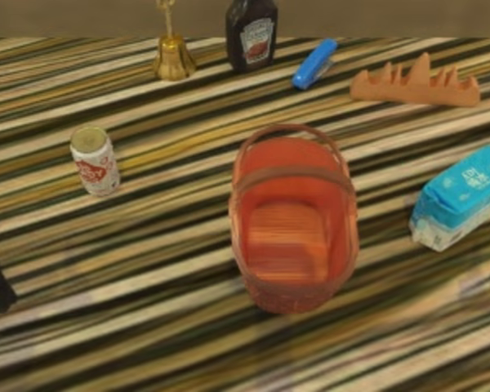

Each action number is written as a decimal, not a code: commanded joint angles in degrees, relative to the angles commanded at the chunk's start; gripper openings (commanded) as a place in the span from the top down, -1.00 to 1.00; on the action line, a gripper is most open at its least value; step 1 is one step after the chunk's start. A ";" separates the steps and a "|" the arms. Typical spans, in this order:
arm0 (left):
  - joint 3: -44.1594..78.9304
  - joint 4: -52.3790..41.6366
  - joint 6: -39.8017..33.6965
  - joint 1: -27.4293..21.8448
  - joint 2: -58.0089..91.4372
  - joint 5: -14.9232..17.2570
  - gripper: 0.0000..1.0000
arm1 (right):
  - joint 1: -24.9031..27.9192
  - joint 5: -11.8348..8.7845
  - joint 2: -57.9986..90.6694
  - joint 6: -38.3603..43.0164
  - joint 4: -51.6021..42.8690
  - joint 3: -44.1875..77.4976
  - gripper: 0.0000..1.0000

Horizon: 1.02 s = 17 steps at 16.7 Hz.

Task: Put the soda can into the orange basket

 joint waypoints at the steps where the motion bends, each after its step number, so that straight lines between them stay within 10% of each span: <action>1: 0.00 0.00 0.00 0.00 0.00 0.00 -1.00 | 0.00 0.00 0.00 0.00 0.00 0.00 -1.00; 17: 52.86 -43.41 18.06 -9.01 60.30 3.54 -1.00 | 0.00 0.00 0.00 0.00 0.00 0.00 -1.00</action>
